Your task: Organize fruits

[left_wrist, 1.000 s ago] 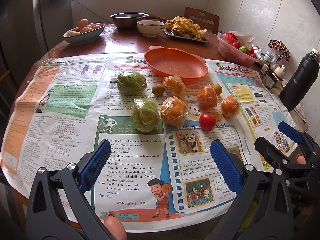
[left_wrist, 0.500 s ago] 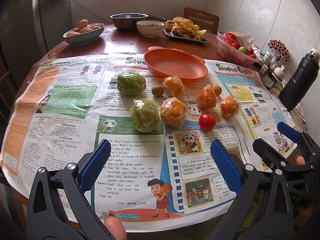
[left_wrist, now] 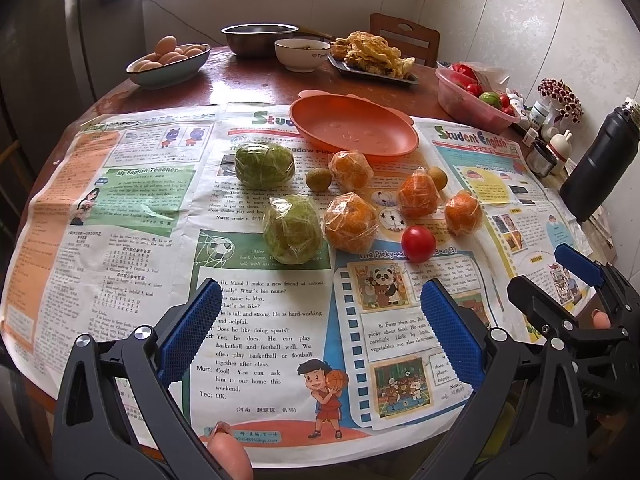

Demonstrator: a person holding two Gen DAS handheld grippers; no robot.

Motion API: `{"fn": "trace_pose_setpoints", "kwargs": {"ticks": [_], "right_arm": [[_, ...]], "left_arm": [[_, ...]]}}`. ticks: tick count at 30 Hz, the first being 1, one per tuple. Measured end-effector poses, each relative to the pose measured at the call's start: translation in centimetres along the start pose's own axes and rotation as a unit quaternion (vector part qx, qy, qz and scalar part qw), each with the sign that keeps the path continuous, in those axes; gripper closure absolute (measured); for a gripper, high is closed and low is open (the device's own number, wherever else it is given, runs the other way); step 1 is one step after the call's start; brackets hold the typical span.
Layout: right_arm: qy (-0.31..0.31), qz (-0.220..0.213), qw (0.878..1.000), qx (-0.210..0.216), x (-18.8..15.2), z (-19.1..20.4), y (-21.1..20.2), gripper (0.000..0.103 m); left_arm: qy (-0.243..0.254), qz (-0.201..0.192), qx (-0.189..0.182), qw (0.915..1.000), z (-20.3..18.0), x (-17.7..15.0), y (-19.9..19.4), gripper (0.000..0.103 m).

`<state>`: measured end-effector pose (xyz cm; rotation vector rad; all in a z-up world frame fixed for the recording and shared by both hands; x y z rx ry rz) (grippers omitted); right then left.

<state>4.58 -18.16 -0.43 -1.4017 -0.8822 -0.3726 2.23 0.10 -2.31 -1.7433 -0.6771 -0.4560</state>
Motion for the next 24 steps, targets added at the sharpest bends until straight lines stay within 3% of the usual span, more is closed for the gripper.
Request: {"fn": "trace_pose_setpoints", "kwargs": {"ticks": [19, 21, 24], "right_arm": [[0.013, 0.044, 0.999, -0.017, 1.4, -1.4, 4.9, 0.004], [0.014, 0.047, 0.999, -0.019, 1.5, -1.6, 5.3, 0.004], [0.016, 0.049, 0.999, -0.017, 1.7, -1.7, 5.8, 0.004]], "left_arm": [[-0.030, 0.028, 0.009, 0.9991, 4.7, 1.9, 2.9, 0.009], [-0.022, 0.034, 0.009, 0.9991, 4.8, 2.2, 3.3, 0.012], [-0.016, 0.043, -0.001, 0.9989, 4.7, 2.5, 4.0, 0.024]]}}
Point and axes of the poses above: each gripper's, at about its wrist camera, not at the fingertips, and y roughly the way its jaws point, z to its left, x to its top, the point moved 3 cm from there along y, roughly the way its jaws point, and after that the axes turned 11 degrees about -x, right-handed, at the moved point
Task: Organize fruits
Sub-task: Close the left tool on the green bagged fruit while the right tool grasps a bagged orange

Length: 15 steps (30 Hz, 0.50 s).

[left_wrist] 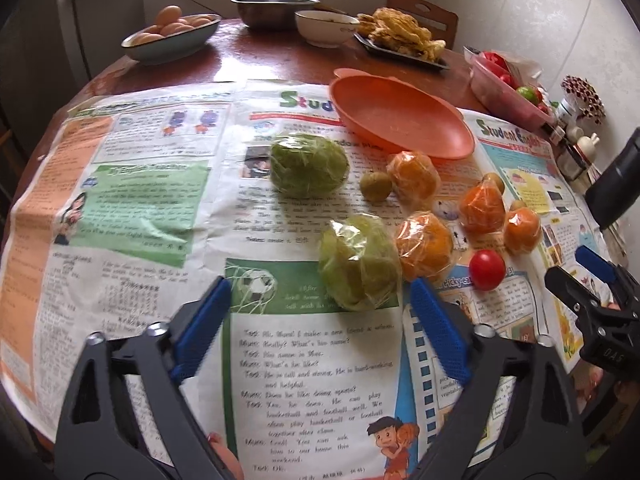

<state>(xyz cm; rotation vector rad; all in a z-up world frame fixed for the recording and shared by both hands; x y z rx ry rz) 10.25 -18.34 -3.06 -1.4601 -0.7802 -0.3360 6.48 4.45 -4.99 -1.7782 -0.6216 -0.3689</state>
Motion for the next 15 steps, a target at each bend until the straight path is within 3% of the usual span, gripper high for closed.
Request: {"fn": "trace_pose_setpoints", "kwargs": {"ticks": [4, 10, 13, 15], "right_arm": [[0.005, 0.004, 1.000, 0.001, 0.3, -0.2, 0.4, 0.004], [0.009, 0.009, 1.000, 0.005, 0.6, -0.4, 1.3, 0.005], [0.007, 0.009, 1.000, 0.013, 0.8, -0.1, 1.7, 0.006], [0.000, 0.008, 1.000, 0.019, 1.0, 0.3, 1.9, 0.012]], "left_arm": [[0.004, 0.006, -0.013, 0.9999, -0.2, 0.4, 0.6, 0.039], [0.006, 0.014, -0.031, 0.9994, -0.3, 0.7, 1.2, 0.053], [0.005, 0.017, -0.036, 0.9992, -0.3, 0.9, 1.4, 0.057], [0.004, 0.018, -0.039, 0.9991, -0.1, 0.9, 1.6, 0.059]]}}
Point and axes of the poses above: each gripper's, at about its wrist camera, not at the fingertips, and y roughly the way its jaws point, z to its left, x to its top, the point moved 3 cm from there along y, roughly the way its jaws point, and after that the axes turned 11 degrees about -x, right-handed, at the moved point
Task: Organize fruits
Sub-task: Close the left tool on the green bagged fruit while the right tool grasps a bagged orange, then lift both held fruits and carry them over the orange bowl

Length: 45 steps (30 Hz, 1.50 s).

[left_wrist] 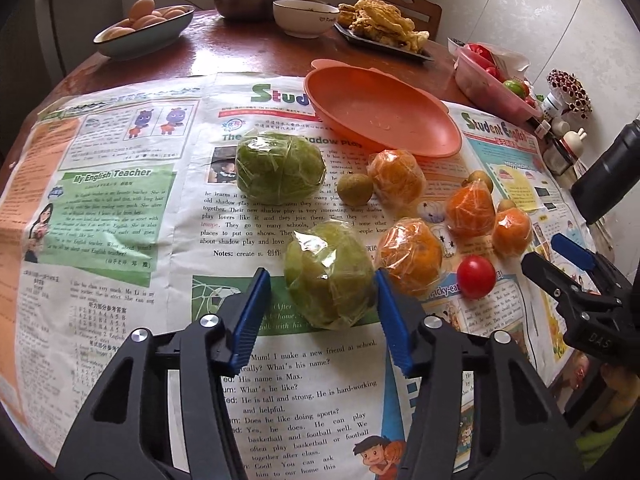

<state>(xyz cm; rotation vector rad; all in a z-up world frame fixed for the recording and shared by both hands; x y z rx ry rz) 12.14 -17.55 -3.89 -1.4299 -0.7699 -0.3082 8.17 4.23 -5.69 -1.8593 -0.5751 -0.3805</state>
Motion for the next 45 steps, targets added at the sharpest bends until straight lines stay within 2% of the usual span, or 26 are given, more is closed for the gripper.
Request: {"fn": "trace_pose_setpoints", "kwargs": {"ticks": [1, 2, 9, 15, 20, 33, 45], "right_arm": [[-0.002, 0.001, 1.000, 0.002, 0.1, 0.2, 0.2, 0.027], [-0.003, 0.004, 1.000, 0.005, 0.1, 0.3, 0.4, 0.031], [-0.009, 0.009, 1.000, 0.021, 0.6, 1.1, 1.3, 0.045], [-0.024, 0.005, 0.999, 0.028, 1.0, 1.8, 1.5, 0.062], [-0.027, 0.004, 0.999, 0.033, 1.0, 2.0, 1.8, 0.065], [-0.015, -0.009, 0.997, 0.069, 1.5, 2.0, 0.2, 0.066], [-0.015, -0.037, 0.996, 0.084, 4.8, 1.9, -0.7, 0.066]], "left_arm": [[0.000, 0.000, 0.000, 1.0000, 0.1, 0.0, 0.0, 0.061], [0.000, 0.000, 0.000, 1.0000, 0.1, 0.1, 0.0, 0.062], [0.000, 0.001, -0.005, 1.0000, 0.3, 0.6, 0.2, 0.065], [0.002, 0.000, -0.009, 1.0000, 0.5, 0.8, 0.3, 0.066], [0.004, 0.000, -0.014, 0.9999, 0.7, 1.0, 0.4, 0.067], [0.002, -0.003, -0.031, 0.9995, 1.0, 1.5, -0.7, 0.069], [0.020, -0.021, -0.046, 0.9985, -0.4, 5.2, -1.6, 0.070]]}}
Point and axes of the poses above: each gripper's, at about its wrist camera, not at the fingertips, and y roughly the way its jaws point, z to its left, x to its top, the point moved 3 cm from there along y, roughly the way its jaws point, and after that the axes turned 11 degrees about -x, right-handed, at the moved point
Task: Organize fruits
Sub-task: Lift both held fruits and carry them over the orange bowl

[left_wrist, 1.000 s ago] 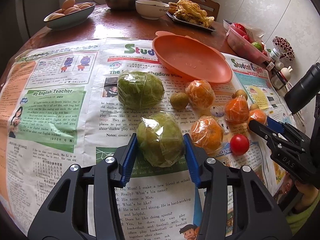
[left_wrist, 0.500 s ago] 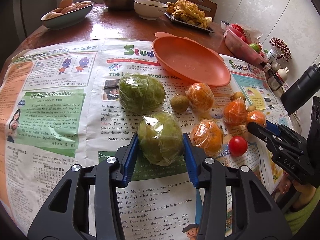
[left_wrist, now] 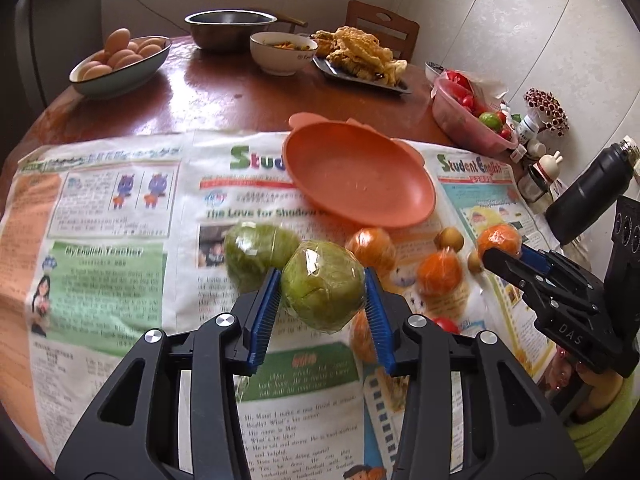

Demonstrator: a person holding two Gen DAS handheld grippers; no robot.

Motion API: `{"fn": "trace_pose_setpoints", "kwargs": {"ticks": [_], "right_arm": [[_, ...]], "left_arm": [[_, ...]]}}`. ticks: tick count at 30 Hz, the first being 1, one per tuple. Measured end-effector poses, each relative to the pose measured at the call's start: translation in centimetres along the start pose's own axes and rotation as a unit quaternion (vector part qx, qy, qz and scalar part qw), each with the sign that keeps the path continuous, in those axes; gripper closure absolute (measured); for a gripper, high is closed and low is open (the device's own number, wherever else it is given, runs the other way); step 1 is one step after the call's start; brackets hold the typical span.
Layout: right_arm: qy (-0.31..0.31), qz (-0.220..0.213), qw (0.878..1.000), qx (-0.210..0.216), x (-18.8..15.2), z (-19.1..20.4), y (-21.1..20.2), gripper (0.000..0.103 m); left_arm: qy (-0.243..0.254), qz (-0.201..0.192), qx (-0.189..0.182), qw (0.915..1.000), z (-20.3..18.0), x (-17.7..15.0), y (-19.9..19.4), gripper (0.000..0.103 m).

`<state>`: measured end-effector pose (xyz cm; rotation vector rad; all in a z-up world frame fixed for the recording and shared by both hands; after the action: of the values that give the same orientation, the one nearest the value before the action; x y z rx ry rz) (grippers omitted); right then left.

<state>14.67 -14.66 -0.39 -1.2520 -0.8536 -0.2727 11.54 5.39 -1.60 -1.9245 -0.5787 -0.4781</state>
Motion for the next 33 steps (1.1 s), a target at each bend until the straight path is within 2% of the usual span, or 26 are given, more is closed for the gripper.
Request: {"fn": "trace_pose_setpoints", "kwargs": {"ticks": [11, 18, 33], "right_arm": [[-0.015, -0.012, 1.000, 0.008, 3.0, 0.1, 1.3, 0.066], [-0.028, -0.004, 1.000, 0.013, 4.2, 0.5, 3.0, 0.065], [-0.053, 0.019, 0.998, 0.022, 5.1, 1.7, 6.9, 0.065]], "left_arm": [[0.005, 0.000, -0.013, 0.9999, -0.3, 4.3, 2.1, 0.070], [0.006, 0.010, -0.016, 0.9998, 0.1, 6.5, 4.3, 0.070], [0.003, 0.026, -0.019, 0.9995, 1.1, 8.1, 7.4, 0.070]]}}
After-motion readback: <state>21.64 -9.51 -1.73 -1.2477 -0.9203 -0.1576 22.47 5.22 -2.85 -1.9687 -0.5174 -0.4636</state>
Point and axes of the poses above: each gripper's, at about its wrist camera, not at the fingertips, and y roughly the way its jaws point, z to its left, x to its top, the point moved 3 cm from there along y, roughly the way its jaws point, and after that the axes turned 11 degrees about -x, right-handed, at the moved point
